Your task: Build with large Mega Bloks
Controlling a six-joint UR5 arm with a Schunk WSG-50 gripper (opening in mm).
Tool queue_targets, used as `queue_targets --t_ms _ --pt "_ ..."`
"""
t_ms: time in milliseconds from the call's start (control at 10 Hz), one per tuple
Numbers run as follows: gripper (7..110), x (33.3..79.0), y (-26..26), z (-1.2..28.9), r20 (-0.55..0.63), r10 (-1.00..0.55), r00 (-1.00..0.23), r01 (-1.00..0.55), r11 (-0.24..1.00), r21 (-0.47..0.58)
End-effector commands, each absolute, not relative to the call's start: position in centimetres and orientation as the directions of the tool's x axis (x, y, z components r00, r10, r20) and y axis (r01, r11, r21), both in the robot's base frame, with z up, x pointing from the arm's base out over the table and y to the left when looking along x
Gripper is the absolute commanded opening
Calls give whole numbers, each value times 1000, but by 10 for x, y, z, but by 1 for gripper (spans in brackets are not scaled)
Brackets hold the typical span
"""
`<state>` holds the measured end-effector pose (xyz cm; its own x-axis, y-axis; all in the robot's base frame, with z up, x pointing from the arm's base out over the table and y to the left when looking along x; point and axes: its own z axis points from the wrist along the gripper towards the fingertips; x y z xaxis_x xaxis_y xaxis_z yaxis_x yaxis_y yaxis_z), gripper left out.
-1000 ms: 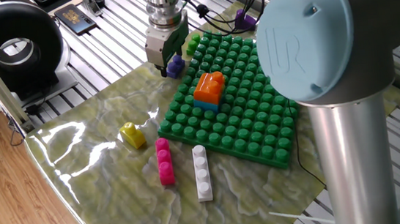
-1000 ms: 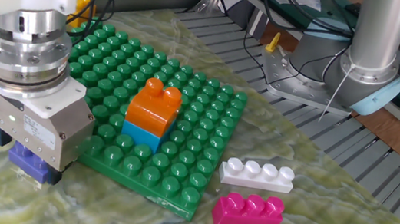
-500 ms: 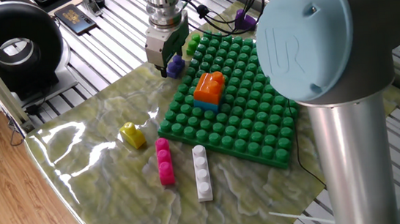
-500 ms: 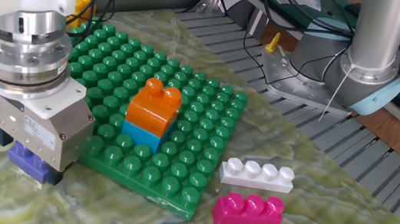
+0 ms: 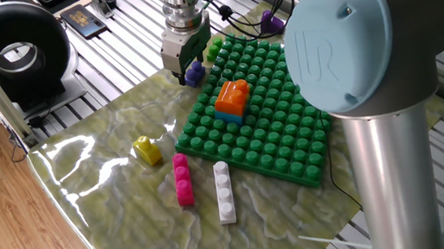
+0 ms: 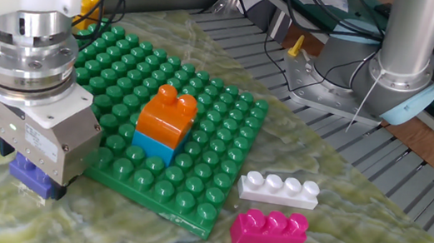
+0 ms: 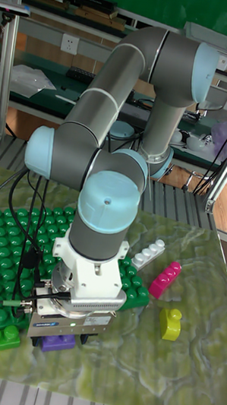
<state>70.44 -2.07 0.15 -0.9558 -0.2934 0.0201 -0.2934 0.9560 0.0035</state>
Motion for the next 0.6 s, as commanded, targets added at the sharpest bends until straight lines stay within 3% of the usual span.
queue_targets --t_ms 0,200,300,500 --pt "7 702 -17 4 24 -288 -957 -288 957 25" --pt "7 708 -10 5 -7 -304 -953 -304 951 48" --pt "44 713 -7 6 -25 -305 -952 -306 951 52" --pt "44 713 -8 8 -18 -302 -953 -303 952 41"
